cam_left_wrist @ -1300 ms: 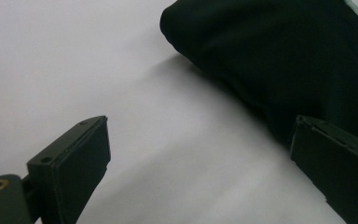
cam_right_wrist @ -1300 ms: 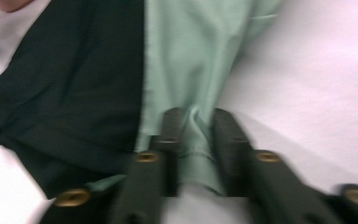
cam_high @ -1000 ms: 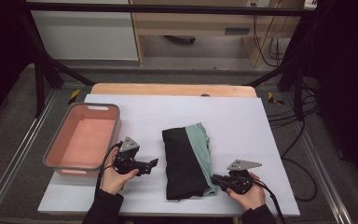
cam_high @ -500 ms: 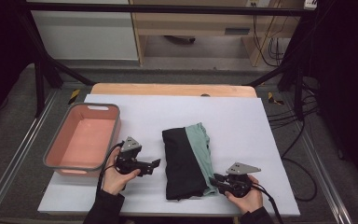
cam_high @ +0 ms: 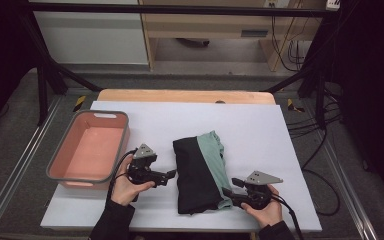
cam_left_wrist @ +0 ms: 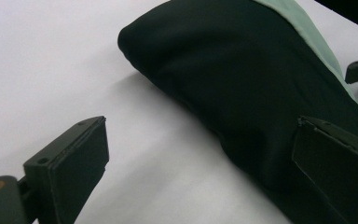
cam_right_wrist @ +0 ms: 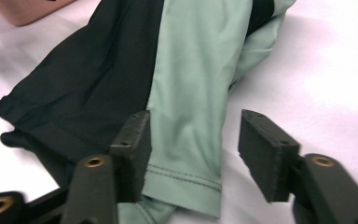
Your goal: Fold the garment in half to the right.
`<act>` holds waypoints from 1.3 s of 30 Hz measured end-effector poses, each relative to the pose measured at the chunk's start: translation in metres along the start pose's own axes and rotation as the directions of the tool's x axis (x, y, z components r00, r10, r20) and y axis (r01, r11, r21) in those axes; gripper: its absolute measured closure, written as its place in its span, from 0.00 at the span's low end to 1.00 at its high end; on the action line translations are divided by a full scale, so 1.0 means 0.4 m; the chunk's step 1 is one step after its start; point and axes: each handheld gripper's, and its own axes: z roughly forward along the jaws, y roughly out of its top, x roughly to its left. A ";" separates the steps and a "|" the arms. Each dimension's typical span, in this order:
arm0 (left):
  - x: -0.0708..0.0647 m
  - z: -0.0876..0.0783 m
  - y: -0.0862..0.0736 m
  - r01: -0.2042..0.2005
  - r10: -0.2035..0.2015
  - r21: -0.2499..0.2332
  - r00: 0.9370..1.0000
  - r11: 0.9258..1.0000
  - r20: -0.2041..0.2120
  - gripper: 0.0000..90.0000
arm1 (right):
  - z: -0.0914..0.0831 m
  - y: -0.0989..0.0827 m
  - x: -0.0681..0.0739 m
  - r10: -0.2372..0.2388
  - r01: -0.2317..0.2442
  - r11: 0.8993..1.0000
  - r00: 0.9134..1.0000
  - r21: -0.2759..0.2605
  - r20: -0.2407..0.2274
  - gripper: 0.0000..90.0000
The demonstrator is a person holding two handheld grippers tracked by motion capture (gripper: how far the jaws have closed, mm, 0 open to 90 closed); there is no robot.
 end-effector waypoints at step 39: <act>0.024 0.038 0.134 0.041 -0.042 -0.049 0.999 0.998 -0.017 0.05 | -0.007 0.012 -0.012 -0.008 0.008 1.000 0.999 0.003 0.036 0.07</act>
